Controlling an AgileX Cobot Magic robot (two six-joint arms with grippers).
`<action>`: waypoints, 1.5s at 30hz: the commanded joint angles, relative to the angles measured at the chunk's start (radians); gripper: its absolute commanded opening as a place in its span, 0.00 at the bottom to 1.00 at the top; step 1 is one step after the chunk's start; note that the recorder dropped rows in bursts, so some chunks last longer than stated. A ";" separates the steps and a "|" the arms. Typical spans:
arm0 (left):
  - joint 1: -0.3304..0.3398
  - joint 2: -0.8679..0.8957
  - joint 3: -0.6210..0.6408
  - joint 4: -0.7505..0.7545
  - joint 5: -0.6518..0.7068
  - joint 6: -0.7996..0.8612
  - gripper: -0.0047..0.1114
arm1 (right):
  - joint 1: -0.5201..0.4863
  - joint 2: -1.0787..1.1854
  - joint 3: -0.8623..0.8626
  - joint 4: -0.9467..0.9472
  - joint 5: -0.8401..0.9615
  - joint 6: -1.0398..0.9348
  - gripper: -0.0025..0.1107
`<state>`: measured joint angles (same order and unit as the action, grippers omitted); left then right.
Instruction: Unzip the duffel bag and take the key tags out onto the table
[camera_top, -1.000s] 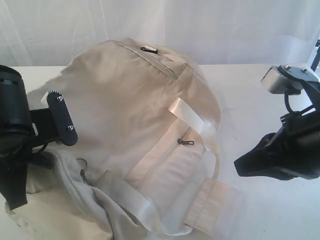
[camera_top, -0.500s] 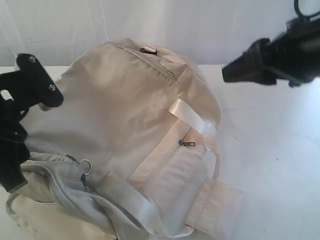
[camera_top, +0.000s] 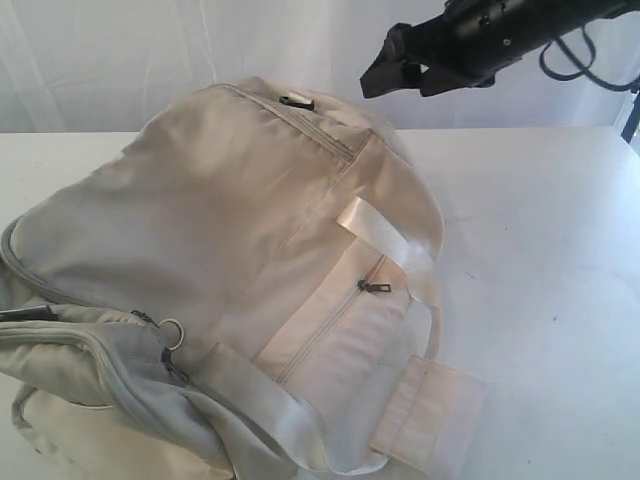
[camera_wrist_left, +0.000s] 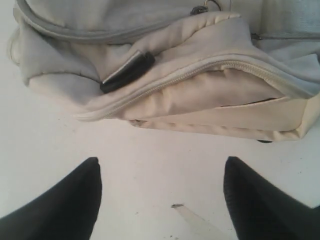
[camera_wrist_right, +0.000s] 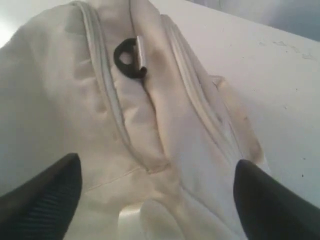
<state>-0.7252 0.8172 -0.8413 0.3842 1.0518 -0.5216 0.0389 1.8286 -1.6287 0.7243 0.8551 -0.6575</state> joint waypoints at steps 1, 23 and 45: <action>0.000 -0.059 0.099 -0.032 -0.091 -0.125 0.65 | 0.019 0.136 -0.121 -0.003 -0.003 -0.018 0.71; 0.000 -0.061 0.285 -0.043 -0.423 -0.373 0.65 | 0.040 0.170 -0.164 -0.266 0.119 0.194 0.02; 0.000 -0.059 0.285 0.035 -0.533 -0.424 0.65 | -0.016 -0.327 0.346 -0.517 0.199 0.410 0.02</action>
<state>-0.7252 0.7625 -0.5610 0.3794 0.5199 -0.9274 0.0360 1.6051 -1.3806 0.2323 1.0647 -0.2668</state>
